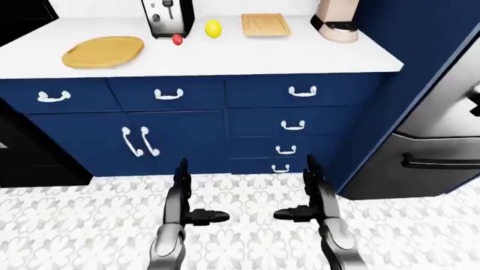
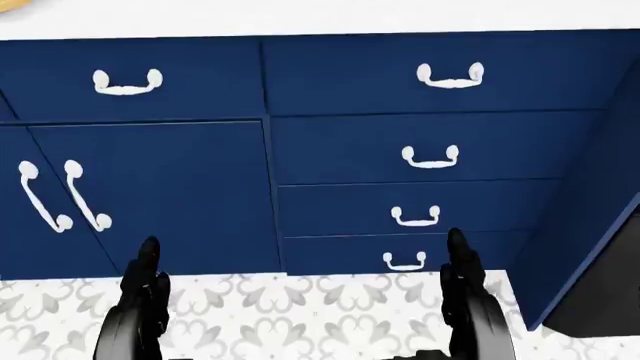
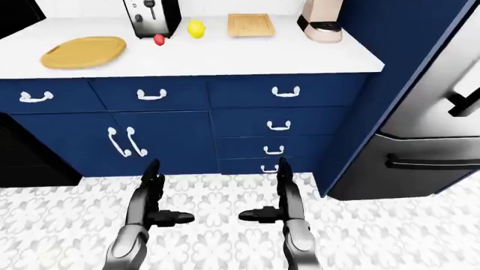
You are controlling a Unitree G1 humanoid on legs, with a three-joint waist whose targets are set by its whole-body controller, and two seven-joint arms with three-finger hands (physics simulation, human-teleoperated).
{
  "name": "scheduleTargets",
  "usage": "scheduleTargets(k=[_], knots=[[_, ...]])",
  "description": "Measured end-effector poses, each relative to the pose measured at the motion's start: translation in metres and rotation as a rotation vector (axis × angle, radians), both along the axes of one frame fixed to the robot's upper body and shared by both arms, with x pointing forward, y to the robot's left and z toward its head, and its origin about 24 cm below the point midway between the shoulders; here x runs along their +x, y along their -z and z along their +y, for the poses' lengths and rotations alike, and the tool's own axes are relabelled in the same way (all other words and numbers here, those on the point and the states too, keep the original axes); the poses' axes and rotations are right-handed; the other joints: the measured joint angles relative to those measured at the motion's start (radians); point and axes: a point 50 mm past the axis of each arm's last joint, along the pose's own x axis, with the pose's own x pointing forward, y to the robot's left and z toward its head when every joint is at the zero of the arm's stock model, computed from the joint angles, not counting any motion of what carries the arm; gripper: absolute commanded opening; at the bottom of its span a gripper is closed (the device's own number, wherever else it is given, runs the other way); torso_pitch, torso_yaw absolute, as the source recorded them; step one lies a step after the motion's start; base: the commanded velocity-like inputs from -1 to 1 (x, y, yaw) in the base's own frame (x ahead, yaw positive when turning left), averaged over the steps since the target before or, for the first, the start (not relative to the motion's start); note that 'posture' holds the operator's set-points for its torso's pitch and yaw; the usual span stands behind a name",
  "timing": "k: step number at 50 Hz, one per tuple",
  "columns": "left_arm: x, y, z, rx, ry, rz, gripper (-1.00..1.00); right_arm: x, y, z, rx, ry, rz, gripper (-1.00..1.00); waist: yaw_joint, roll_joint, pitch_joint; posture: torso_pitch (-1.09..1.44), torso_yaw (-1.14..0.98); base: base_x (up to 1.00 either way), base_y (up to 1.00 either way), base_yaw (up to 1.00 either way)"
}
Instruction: Place the lemon and the strawberry on separate cutting boards.
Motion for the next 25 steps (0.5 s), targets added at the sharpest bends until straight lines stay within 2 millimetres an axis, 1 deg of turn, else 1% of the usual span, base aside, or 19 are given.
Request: scheduleTargets(k=[1, 3, 4, 5, 7, 10, 13, 16, 19, 22, 25], knots=[[0.0, -0.004, 0.001, 0.001, 0.0, -0.018, 1.0, 0.002, -0.003, 0.0, 0.001, -0.003, -0.018, 1.0, -0.002, -0.004, -0.01, 0.0, 0.0, 0.0, 0.0, 0.0], [0.005, -0.025, -0.002, -0.002, 0.012, -0.104, 1.0, 0.009, -0.016, -0.002, 0.0, 0.002, -0.096, 1.0, 0.007, -0.004, -0.059, 0.0, 0.0, 0.0, 0.0, 0.0], [0.006, -0.032, -0.004, -0.005, 0.018, -0.134, 1.0, 0.01, -0.02, -0.003, 0.003, 0.006, -0.119, 1.0, 0.008, -0.008, -0.049, 0.0, 0.0, 0.0, 0.0, 0.0], [0.005, -0.035, -0.005, -0.01, 0.021, -0.14, 1.0, 0.009, -0.019, -0.002, 0.005, 0.006, -0.119, 1.0, 0.008, -0.01, -0.04, 0.0, 0.0, 0.0, 0.0, 0.0], [0.001, -0.035, -0.009, -0.013, 0.033, -0.128, 1.0, 0.006, -0.014, -0.002, 0.006, 0.006, -0.1, 1.0, 0.008, -0.009, -0.053, 0.0, 0.0, 0.0, 0.0, 0.0], [0.002, -0.037, -0.011, -0.009, 0.049, -0.104, 1.0, 0.008, -0.012, -0.003, 0.003, 0.009, -0.08, 1.0, 0.007, -0.005, -0.052, 0.0, 0.0, 0.0, 0.0, 0.0], [0.005, -0.055, -0.007, 0.004, 0.048, -0.116, 1.0, 0.012, -0.024, -0.004, -0.007, 0.013, -0.095, 1.0, 0.007, -0.003, -0.052, 0.0, 0.0, 0.0, 0.0, 0.0], [0.014, -0.076, -0.004, 0.009, 0.05, -0.161, 1.0, 0.02, -0.043, -0.005, -0.018, 0.014, -0.134, 1.0, 0.008, -0.002, -0.061, 0.0, 0.0, 0.0, 0.0, 0.0], [0.019, -0.1, -0.003, 0.015, 0.056, -0.197, 1.0, 0.027, -0.07, -0.006, -0.025, 0.011, -0.196, 1.0, 0.009, -0.002, -0.069, 0.0, 0.0, 0.0, 0.0, 0.0], [0.023, -0.128, -0.002, 0.024, 0.063, -0.242, 1.0, 0.033, -0.099, -0.005, -0.026, 0.001, -0.255, 1.0, 0.009, -0.004, -0.075, 0.0, 0.0, 0.0, 0.0, 0.0], [0.027, -0.153, 0.001, 0.032, 0.063, -0.284, 1.0, 0.036, -0.122, -0.003, -0.008, -0.018, -0.294, 1.0, 0.009, -0.004, -0.077, 0.0, 0.0, 0.0, 0.0, 0.0]])
